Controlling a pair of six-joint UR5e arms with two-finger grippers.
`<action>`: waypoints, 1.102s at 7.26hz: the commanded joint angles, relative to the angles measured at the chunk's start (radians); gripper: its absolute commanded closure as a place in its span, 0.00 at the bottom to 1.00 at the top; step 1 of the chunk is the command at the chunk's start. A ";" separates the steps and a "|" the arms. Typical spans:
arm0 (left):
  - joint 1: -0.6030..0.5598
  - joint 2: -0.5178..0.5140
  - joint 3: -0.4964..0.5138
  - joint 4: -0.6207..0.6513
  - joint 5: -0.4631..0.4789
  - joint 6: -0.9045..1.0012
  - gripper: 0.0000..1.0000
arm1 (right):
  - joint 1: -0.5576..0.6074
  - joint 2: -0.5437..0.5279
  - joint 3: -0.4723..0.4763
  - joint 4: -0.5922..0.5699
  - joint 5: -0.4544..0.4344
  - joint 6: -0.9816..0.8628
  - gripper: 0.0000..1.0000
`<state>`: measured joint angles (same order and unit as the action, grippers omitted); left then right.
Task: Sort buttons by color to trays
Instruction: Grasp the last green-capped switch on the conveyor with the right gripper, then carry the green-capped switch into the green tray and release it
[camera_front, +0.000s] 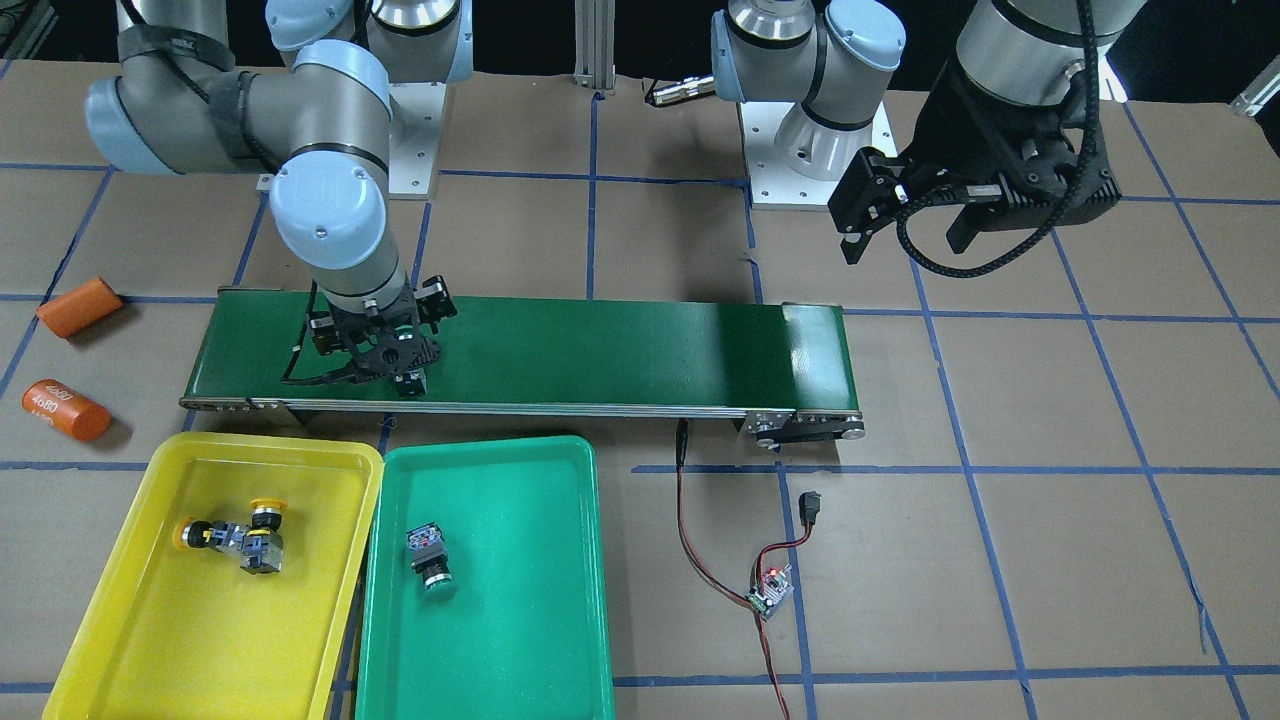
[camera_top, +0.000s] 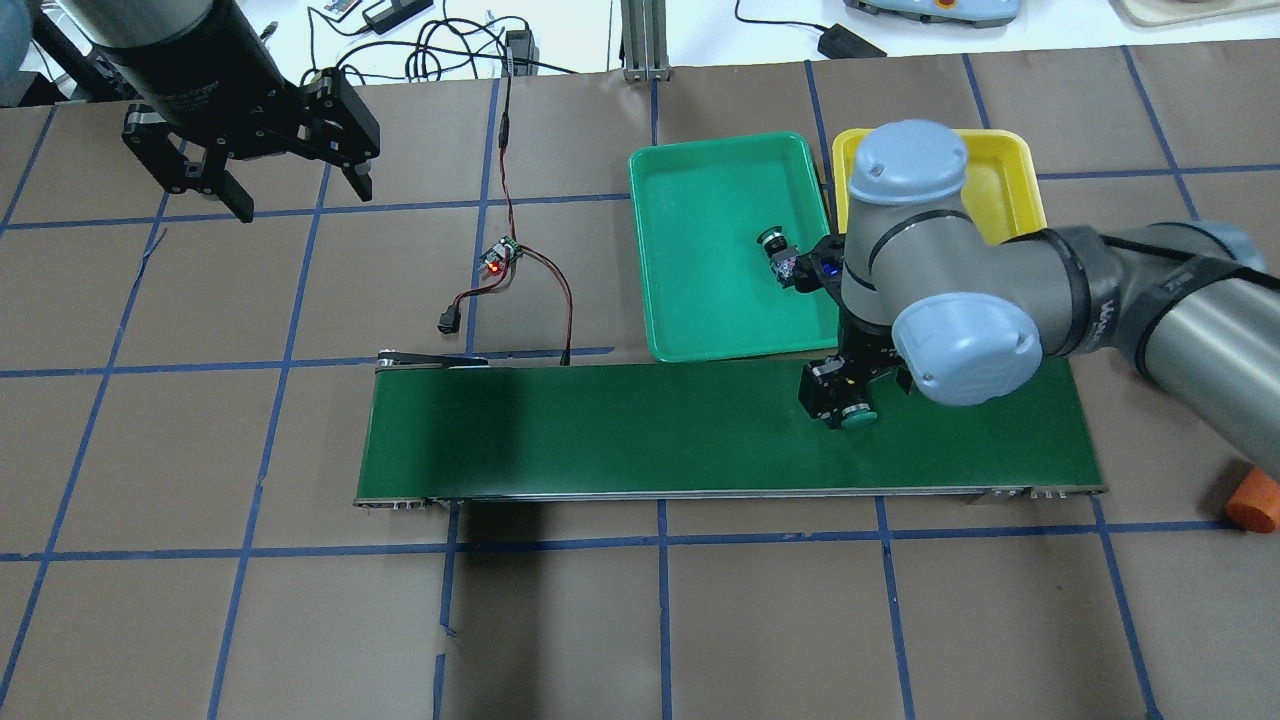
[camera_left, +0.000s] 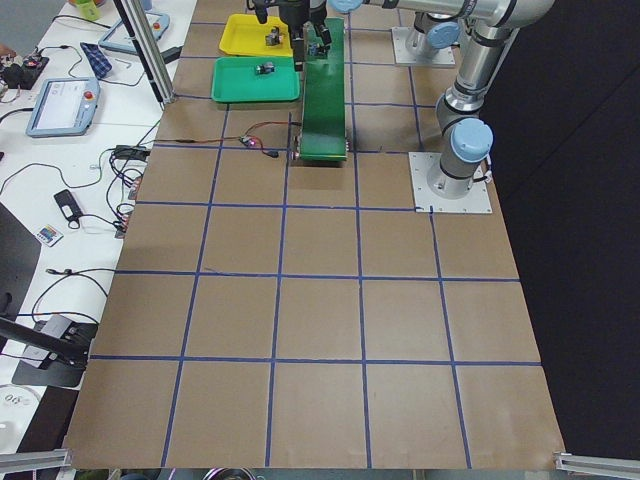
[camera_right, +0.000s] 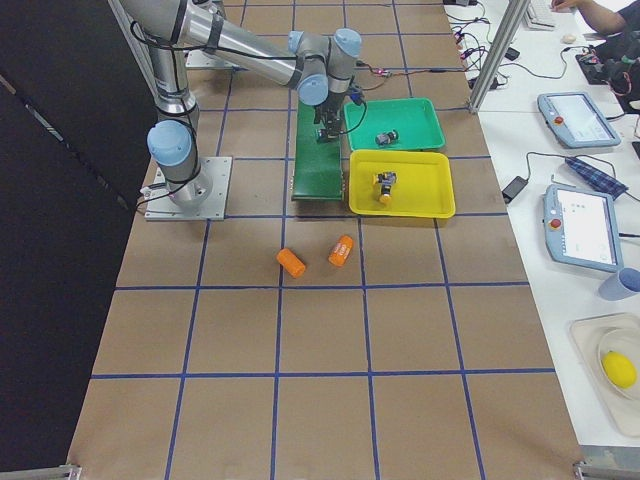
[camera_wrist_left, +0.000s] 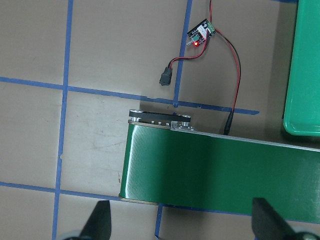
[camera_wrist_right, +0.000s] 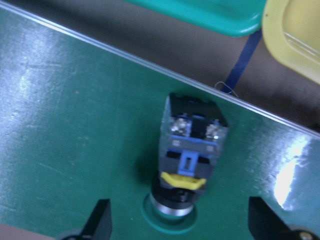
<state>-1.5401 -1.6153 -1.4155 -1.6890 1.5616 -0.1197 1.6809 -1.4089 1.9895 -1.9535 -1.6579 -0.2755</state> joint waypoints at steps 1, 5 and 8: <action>0.000 0.000 0.000 -0.001 0.000 0.000 0.00 | 0.020 -0.001 0.043 -0.085 -0.002 0.004 0.30; 0.002 0.000 0.001 0.000 -0.002 0.000 0.00 | 0.017 0.016 -0.056 -0.094 -0.002 0.001 1.00; 0.000 0.000 0.001 0.000 -0.002 0.000 0.00 | 0.064 0.261 -0.453 0.034 0.041 -0.004 0.83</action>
<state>-1.5389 -1.6153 -1.4143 -1.6889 1.5601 -0.1197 1.7155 -1.2428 1.7060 -1.9969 -1.6478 -0.2764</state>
